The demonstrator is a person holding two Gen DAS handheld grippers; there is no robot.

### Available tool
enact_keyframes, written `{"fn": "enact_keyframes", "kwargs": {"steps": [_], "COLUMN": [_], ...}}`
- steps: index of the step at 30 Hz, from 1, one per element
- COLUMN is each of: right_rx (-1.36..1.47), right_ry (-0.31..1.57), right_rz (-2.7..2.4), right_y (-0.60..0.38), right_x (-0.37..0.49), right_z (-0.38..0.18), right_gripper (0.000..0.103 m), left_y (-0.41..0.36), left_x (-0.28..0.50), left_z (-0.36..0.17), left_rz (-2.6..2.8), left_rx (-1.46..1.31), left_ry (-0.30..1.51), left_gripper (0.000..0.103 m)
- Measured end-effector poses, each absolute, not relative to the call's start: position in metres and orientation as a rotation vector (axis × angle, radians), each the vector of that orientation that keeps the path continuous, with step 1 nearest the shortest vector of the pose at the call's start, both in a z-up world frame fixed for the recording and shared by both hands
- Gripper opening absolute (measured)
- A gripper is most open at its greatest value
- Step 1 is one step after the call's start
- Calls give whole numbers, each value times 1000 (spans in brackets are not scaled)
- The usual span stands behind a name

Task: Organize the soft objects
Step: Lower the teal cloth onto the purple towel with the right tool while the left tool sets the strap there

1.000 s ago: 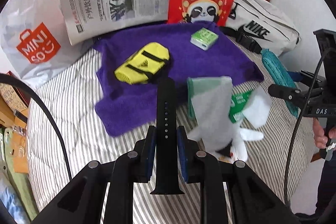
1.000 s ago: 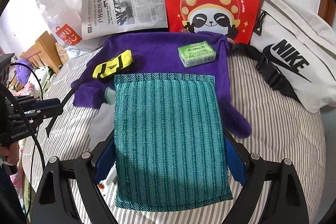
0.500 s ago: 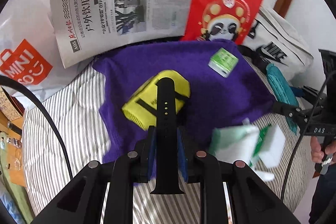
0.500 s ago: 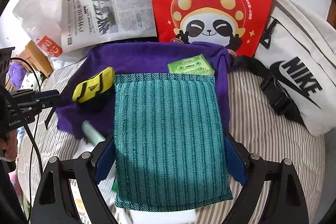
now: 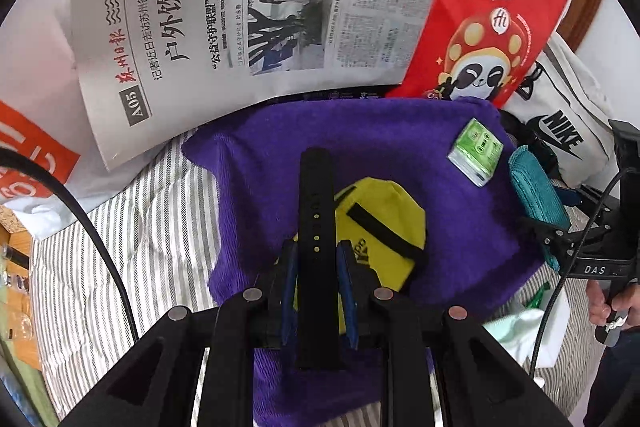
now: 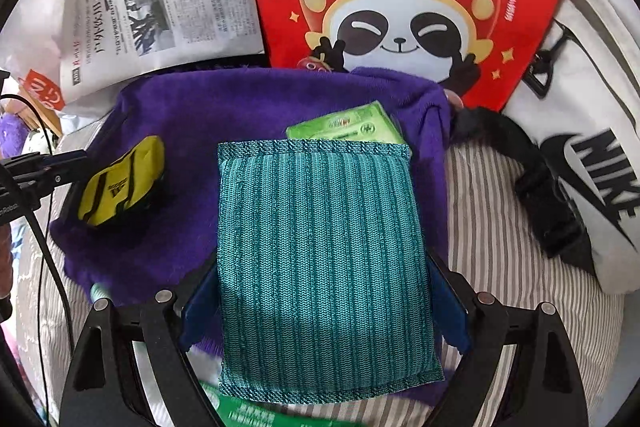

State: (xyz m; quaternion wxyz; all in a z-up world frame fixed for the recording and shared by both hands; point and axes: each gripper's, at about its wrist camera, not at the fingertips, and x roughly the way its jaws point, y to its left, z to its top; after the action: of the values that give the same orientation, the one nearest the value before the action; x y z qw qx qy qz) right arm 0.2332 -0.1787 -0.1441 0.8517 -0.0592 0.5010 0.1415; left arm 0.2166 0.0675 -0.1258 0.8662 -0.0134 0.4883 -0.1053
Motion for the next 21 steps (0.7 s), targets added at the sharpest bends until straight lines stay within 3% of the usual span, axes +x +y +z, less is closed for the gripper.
{"fn": "enact_keyframes", "kwargs": {"steps": [21], "right_rx": [-303], "right_ry": [1032], "right_rz": [270], "right_y": [-152], "right_x": [256], "right_z": [-176], "right_gripper": [90], "left_y": [66], "left_x": [241], "left_z": [-161], "left_rz": [-181], "left_rx": [-31], "left_ry": [1075], "left_gripper": [20]}}
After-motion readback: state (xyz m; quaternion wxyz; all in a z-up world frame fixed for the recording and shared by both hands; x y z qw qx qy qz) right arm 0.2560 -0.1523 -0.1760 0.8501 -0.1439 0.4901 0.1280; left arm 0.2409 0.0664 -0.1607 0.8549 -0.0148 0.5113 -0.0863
